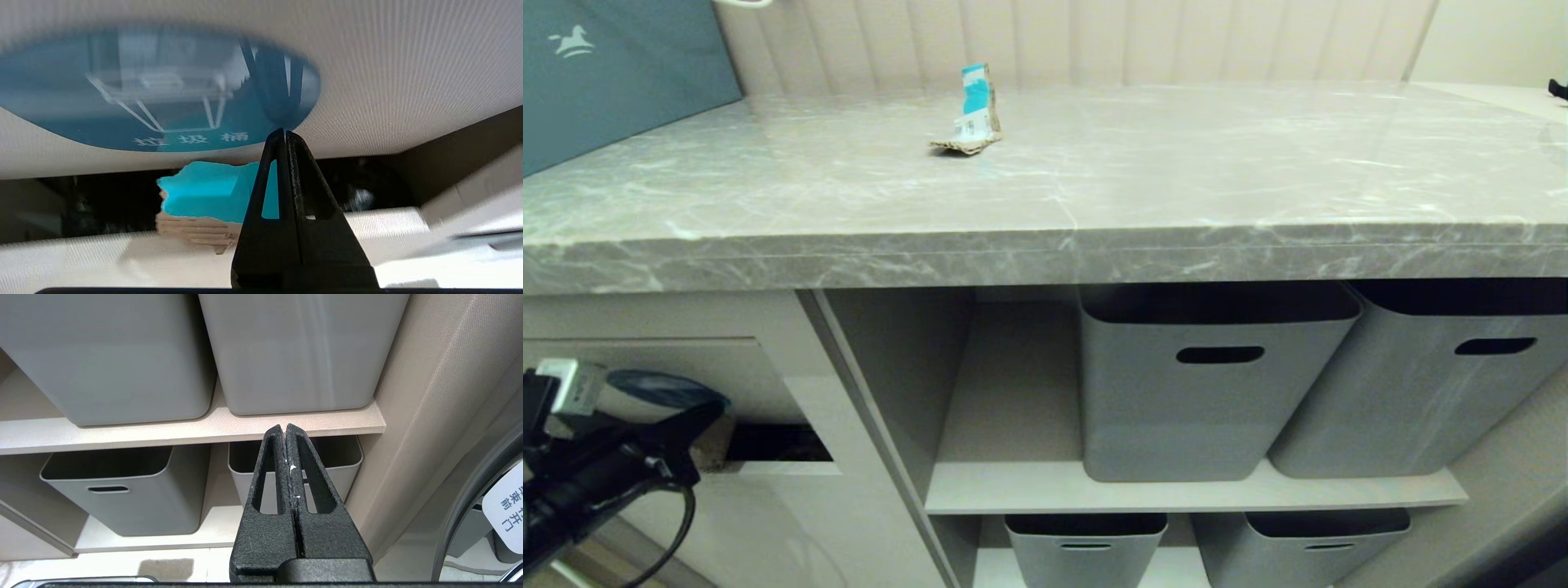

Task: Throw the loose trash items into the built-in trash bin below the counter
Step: Put the garbage in the trash can

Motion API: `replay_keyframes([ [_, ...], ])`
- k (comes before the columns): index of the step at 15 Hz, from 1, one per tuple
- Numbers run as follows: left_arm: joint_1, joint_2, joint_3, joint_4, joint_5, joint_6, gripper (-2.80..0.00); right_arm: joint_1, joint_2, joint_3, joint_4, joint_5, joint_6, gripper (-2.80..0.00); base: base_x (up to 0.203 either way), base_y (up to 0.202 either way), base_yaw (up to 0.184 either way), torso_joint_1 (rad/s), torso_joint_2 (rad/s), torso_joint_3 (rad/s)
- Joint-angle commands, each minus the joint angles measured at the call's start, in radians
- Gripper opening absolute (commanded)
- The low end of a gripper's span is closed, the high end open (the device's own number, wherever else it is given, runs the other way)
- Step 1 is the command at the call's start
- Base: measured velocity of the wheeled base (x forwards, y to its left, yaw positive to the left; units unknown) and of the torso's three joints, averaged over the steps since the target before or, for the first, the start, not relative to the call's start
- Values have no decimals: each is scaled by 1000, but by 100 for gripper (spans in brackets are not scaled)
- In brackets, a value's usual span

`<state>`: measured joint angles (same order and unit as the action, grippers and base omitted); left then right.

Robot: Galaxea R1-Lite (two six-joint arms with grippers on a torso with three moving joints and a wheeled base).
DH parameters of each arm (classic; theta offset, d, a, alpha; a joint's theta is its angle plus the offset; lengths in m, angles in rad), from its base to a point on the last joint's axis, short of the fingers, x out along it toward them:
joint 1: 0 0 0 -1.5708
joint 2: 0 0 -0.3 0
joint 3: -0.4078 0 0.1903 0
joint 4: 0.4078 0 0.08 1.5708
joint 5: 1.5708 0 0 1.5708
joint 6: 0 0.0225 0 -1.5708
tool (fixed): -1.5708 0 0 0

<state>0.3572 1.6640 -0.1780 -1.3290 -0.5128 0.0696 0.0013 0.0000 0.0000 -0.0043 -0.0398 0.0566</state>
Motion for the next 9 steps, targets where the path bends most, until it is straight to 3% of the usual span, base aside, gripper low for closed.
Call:
replay_keyframes([
  [1, -1, 2, -11, -7, -4, -1, -280, 0, 0, 2, 0, 0, 0, -280, 0, 0, 0, 0, 0, 0],
  [9, -7, 11, -28, -9, -3, -2, -280, 0, 0, 2, 0, 0, 0, -280, 0, 0, 0, 0, 0, 0],
])
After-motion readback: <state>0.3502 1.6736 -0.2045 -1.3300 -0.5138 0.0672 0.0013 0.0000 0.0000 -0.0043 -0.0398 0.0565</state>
